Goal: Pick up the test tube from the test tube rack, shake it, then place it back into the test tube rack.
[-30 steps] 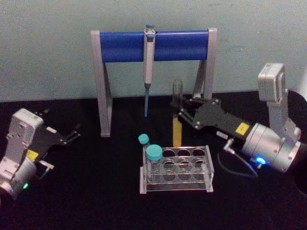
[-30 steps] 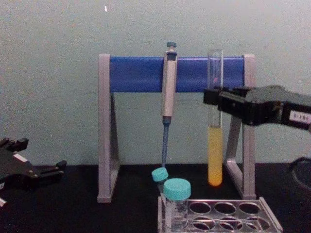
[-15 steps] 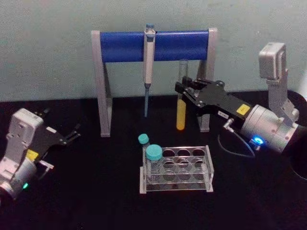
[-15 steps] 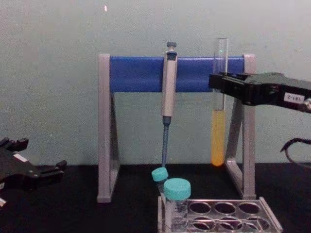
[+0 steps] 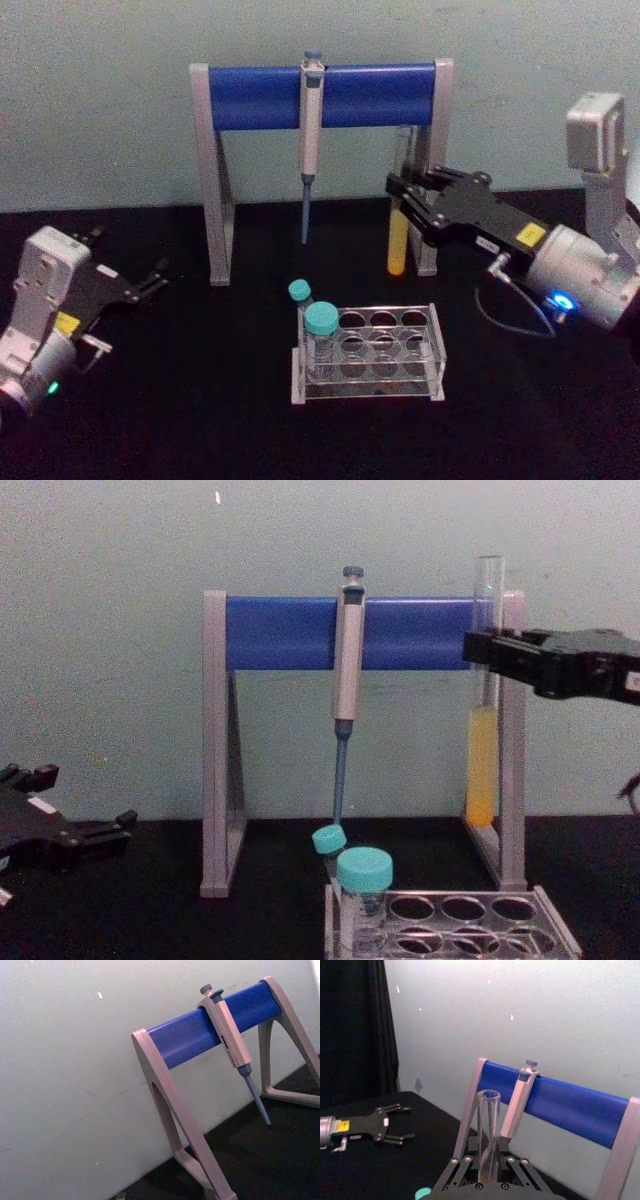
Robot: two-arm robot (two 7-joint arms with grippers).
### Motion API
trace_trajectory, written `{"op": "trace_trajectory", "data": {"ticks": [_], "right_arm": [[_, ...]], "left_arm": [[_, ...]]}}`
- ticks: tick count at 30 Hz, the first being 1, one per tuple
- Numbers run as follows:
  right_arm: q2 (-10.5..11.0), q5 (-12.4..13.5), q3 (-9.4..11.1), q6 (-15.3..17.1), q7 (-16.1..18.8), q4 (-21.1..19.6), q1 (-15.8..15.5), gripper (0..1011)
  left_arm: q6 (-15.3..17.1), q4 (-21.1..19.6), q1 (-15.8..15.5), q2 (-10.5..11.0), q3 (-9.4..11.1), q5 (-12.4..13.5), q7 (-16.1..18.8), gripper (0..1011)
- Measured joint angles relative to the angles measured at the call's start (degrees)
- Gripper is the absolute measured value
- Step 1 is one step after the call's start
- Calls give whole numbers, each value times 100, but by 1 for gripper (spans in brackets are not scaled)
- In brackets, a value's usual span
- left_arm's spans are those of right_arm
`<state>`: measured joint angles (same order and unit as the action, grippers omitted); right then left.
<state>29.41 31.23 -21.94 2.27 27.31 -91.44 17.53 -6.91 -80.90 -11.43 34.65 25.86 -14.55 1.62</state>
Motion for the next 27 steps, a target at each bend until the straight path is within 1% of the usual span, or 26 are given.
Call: {"op": "trace_trajectory", "data": {"ticks": [1,3,4,6,8,11,13,14,18,22,27], "right_arm": [[65,13,36,20,-21,-122,-113,221],[119,31,59,44,-26,-225,-209,222],[166,60,73,76,-26,-335,-314,221],[198,96,71,112,-12,-414,-397,222],[216,151,23,155,52,-496,-474,221],[195,190,-51,169,130,-516,-483,222],[103,209,-176,153,212,-452,-394,221],[103,209,-176,153,212,-452,-394,221],[-62,186,-302,54,256,-239,-136,221],[-179,120,-343,-20,244,-33,85,222],[-251,35,-318,-40,138,190,284,222]], "left_arm": [[0,0,0,0,0,0,0,1001],[0,0,0,0,0,0,0,1001],[0,0,0,0,0,0,0,1001],[0,0,0,0,0,0,0,1001],[0,0,0,0,0,0,0,1001],[0,0,0,0,0,0,0,1001],[0,0,0,0,0,0,0,1001],[0,0,0,0,0,0,0,1001],[0,0,0,0,0,0,0,1001],[0,0,0,0,0,0,0,1001],[0,0,0,0,0,0,0,1001]]}}
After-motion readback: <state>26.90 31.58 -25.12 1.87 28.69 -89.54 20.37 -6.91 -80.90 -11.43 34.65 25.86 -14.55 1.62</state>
